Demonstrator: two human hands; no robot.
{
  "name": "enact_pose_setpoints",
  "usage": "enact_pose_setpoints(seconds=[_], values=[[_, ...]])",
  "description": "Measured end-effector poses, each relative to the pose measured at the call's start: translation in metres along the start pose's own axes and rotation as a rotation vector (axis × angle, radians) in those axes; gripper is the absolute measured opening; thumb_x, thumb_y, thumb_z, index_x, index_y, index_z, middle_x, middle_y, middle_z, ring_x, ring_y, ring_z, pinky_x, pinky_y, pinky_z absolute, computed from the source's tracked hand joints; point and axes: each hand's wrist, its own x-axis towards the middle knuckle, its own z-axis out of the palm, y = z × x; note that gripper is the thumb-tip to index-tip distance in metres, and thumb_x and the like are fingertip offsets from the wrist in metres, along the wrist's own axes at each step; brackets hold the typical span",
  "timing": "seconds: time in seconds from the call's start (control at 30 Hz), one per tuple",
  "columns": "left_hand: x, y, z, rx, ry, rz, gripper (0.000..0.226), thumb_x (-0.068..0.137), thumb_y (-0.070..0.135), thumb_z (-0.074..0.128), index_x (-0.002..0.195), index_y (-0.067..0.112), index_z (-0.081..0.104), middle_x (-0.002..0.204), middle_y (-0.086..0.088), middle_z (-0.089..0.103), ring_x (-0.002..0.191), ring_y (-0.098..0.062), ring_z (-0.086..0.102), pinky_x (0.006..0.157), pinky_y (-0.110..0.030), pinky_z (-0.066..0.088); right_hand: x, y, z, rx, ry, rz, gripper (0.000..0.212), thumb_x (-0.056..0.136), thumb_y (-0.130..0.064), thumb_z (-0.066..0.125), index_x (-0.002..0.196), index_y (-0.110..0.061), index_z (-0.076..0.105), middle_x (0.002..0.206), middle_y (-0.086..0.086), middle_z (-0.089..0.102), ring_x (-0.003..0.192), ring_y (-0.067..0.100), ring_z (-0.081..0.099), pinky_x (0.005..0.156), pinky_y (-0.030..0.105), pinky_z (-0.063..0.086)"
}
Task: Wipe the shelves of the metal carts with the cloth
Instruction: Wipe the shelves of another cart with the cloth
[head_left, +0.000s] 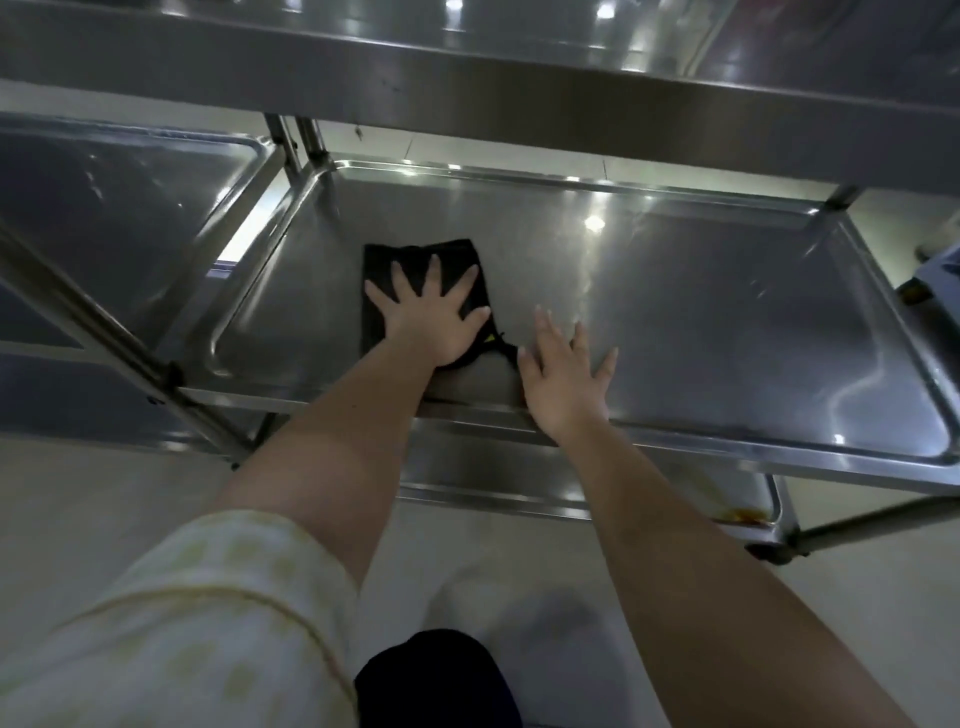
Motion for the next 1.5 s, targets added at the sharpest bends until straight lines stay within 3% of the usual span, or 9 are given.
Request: enact_pose_setpoints(seconds=[0.17,0.3,0.43,0.6,0.93,1.13,1.23,1.33,1.5], values=[[-0.012,0.103,0.006,0.07,-0.051,0.252,0.063,0.092,0.073,0.015,0.148,0.055,-0.009,0.163,0.002,-0.015,0.143,-0.048,-0.018,0.104,-0.076,-0.01,-0.013,0.008,-0.012,0.747,0.48,0.235,0.049,0.103,-0.021,0.038,0.151,-0.03,0.033,0.163,0.002,0.018,0.149,0.011,0.005,0.112,0.023,0.013],[-0.027,0.102,0.014,0.038,-0.034,0.369,0.063,0.09,0.076,0.019,0.146,0.06,-0.004,0.164,0.009,-0.011,0.147,-0.04,-0.015,0.107,-0.071,-0.012,-0.012,0.02,-0.017,0.979,0.529,0.298,0.044,0.103,-0.02,0.038,0.145,-0.033,0.04,0.16,0.001,0.027,0.149,0.015,0.014,0.117,0.031,0.02],[-0.024,0.01,0.005,-0.002,0.052,0.257,0.064,0.088,0.077,0.027,0.146,0.061,0.005,0.164,0.013,0.001,0.149,-0.035,-0.001,0.114,-0.067,0.0,-0.003,0.058,-0.033,0.555,0.3,0.27,0.046,0.1,-0.012,0.038,0.142,-0.029,0.047,0.163,0.012,0.01,0.151,0.021,0.004,0.108,0.019,0.017],[-0.023,-0.115,-0.003,-0.031,-0.023,-0.089,0.064,0.087,0.079,0.026,0.143,0.065,-0.001,0.163,0.016,-0.005,0.15,-0.032,-0.007,0.115,-0.064,-0.001,-0.002,0.114,-0.048,-0.265,-0.114,-0.017,0.052,0.105,-0.039,0.013,0.156,-0.033,0.007,0.165,-0.008,0.002,0.151,0.021,-0.008,0.122,0.047,0.012],[-0.082,0.052,0.018,-0.011,-0.088,0.068,0.073,0.083,0.083,0.017,0.145,0.058,-0.012,0.161,0.007,-0.023,0.143,-0.045,-0.023,0.1,-0.077,-0.014,-0.011,0.108,-0.045,-0.274,0.011,-0.048,0.051,0.106,-0.037,0.019,0.156,-0.03,0.017,0.164,-0.007,0.011,0.151,0.023,0.003,0.12,0.038,0.002],[-0.103,0.147,0.018,-0.045,-0.205,0.103,0.072,0.091,0.074,0.018,0.15,0.047,-0.013,0.159,-0.002,-0.028,0.139,-0.049,-0.028,0.097,-0.079,-0.017,-0.017,0.111,-0.049,0.205,0.095,0.092,0.044,0.106,-0.034,0.03,0.15,-0.033,0.034,0.16,0.002,0.027,0.149,0.029,0.012,0.118,0.044,0.016],[-0.102,0.128,0.01,-0.237,-0.181,0.143,0.057,0.099,0.059,0.025,0.153,0.044,0.014,0.164,0.002,-0.007,0.148,-0.038,-0.013,0.11,-0.069,-0.011,-0.022,0.11,-0.056,0.321,0.152,0.022,0.035,0.103,-0.029,0.041,0.134,-0.027,0.057,0.136,0.003,0.058,0.136,0.025,0.04,0.112,0.03,0.03],[-0.105,0.077,-0.003,-0.523,0.056,0.257,0.037,0.097,0.022,0.05,0.133,0.021,0.059,0.145,-0.005,0.051,0.136,-0.028,0.042,0.113,-0.039,0.03,-0.03,0.104,-0.071,0.493,0.136,0.072,0.023,0.098,-0.028,0.053,0.116,-0.029,0.068,0.091,-0.014,0.067,0.092,0.013,0.065,0.074,0.008,0.046],[-0.094,-0.006,-0.004,-0.214,0.089,0.478,0.052,0.091,0.006,0.058,0.141,0.017,0.051,0.147,-0.004,0.048,0.136,-0.023,0.045,0.111,-0.034,0.031,-0.061,0.044,-0.047,0.139,0.213,-0.325,0.041,0.084,-0.04,0.072,0.111,-0.008,0.071,0.114,0.01,0.067,0.11,0.031,0.057,0.098,0.034,0.042]])
